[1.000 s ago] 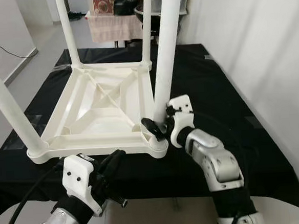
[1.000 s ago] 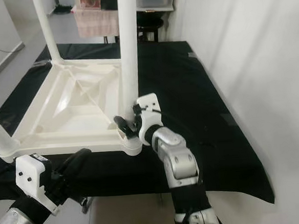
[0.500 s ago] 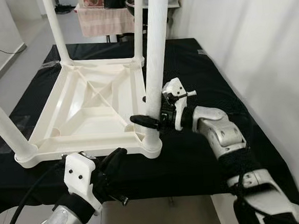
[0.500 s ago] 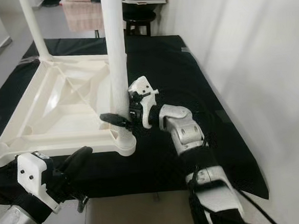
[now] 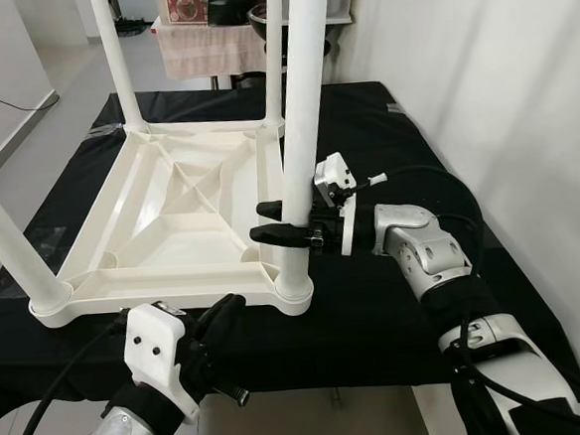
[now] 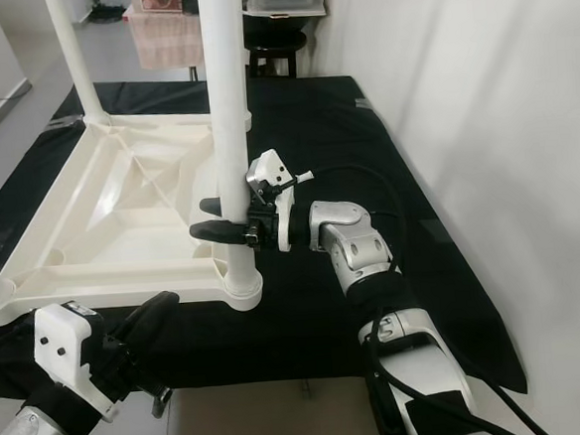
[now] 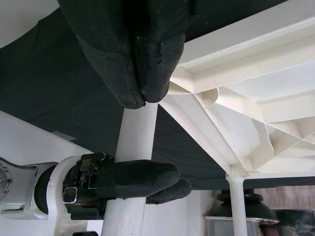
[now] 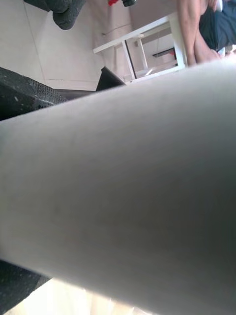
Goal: Building children table
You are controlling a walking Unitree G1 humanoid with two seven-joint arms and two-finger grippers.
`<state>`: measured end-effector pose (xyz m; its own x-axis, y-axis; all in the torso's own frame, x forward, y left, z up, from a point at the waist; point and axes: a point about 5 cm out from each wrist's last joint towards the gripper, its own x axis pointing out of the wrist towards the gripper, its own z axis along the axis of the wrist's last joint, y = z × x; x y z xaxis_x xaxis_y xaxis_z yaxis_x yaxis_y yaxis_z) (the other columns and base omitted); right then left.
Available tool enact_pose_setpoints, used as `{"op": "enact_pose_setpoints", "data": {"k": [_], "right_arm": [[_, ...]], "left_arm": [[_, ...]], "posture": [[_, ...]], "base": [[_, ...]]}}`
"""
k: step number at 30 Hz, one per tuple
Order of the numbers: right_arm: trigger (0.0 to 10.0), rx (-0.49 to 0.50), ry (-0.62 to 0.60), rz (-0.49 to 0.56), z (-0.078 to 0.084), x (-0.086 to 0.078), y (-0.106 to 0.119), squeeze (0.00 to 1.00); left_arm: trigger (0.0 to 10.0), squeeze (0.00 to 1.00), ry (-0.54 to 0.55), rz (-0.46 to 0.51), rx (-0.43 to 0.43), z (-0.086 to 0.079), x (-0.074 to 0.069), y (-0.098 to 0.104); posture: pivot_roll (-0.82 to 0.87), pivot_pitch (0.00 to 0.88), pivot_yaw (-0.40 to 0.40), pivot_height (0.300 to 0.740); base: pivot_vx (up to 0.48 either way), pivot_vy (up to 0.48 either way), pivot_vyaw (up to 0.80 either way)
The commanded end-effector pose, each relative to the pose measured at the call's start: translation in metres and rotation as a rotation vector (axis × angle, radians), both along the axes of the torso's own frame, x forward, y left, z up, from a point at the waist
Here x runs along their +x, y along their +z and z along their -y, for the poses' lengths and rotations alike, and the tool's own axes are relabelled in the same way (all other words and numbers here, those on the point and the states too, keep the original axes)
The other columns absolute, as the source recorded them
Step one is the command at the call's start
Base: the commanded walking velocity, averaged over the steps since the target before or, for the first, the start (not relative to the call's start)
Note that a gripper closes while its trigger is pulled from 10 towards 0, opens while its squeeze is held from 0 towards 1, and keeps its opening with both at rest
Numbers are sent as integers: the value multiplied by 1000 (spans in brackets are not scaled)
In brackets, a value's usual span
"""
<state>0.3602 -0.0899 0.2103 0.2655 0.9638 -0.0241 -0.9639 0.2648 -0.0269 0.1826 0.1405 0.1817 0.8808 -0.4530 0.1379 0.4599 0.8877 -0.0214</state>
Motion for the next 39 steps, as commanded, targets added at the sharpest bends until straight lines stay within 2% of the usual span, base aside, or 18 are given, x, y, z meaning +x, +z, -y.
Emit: {"op": "enact_pose_setpoints", "data": {"k": [1, 3, 5, 6, 8, 9, 10, 12, 15, 20, 21, 22, 26, 27, 30, 37, 38, 39], "right_arm": [[0, -11, -63, -39, 4, 1, -8, 0], [0, -34, -186, -53, 4, -4, -20, 0], [0, -44, -230, -55, 4, -7, -24, 0], [0, -36, -385, -68, 0, -11, -31, 0], [0, -36, -385, -68, 0, -11, -31, 0], [0, -9, -597, -97, -1, -13, -37, 0], [0, -9, -597, -97, -1, -13, -37, 0], [0, -9, -852, -210, -8, -40, -58, 0], [0, -60, -751, -90, -33, -50, -62, 0], [0, -71, -740, -80, -36, -48, -64, 0], [3255, -70, -742, -88, -35, -48, -62, 0], [10000, -68, -756, -106, -35, -50, -60, 0], [10000, -44, -732, -161, -39, -55, -55, 0], [10000, -13, -686, -158, -40, -52, -48, 1000], [10000, 41, -577, -120, -37, -42, -31, 1000], [10000, 37, -380, -50, -34, -34, -15, 1000], [10000, 11, -289, -13, -31, -30, -9, 0], [10000, 11, -289, -13, -31, -30, -9, 0]], "left_arm": [[10000, 0, -4, 1, -2, 2, -2, 1], [10000, 0, -3, 4, -1, 1, -2, 2], [10000, 0, -2, 5, -1, 1, -2, 2], [10000, 0, -2, 6, -1, 0, -2, 3], [10000, 0, -2, 6, -1, 0, -2, 3], [10000, 0, -1, 7, 0, -1, -2, 3], [10000, 0, -1, 7, 0, -1, -2, 3], [10000, 0, -1, 9, 0, -3, -1, 4], [10000, 0, -5, 6, 2, -3, 1, 3], [10000, 0, -7, 6, 1, -3, 2, 3], [10000, 0, -2, 7, 3, -4, 2, 3], [10000, 0, 2, 8, 4, -4, 2, 3], [10000, 0, 6, 9, 5, -4, 2, 3], [10000, 0, 5, 9, 4, -4, 2, 3], [10000, 0, 2, 8, 1, -3, 3, 2], [10000, 0, 2, 9, 0, -2, 4, 2], [10000, 0, 2, 9, 0, -2, 4, 2], [10000, 0, 2, 9, 0, -2, 4, 2]], "posture": [[53, 74, -87, 740], [44, 84, -91, 740], [44, 84, -91, 740], [31, 95, -90, 740], [31, 95, -90, 740], [31, 95, -90, 740], [31, 95, -90, 740], [14, 102, -78, 740], [27, 88, -68, 740], [29, 87, -70, 740], [27, 85, -71, 740], [28, 86, -71, 740], [28, 86, -71, 740], [27, 81, -71, 740], [28, 77, -74, 740], [28, 74, -74, 740], [31, 72, -76, 740], [31, 72, -76, 740]], "base": [[0, 0, 0], [0, 0, 0], [0, 0, 0], [0, 0, 0], [0, 0, 0], [0, 0, 0], [0, 0, 0], [0, 0, 0], [0, 0, 0], [0, 0, 0], [0, 0, 0], [0, 0, 0], [0, 0, 0], [0, 0, 0], [0, 0, 0], [0, 0, 0], [0, 0, 0], [0, 0, 0]]}}
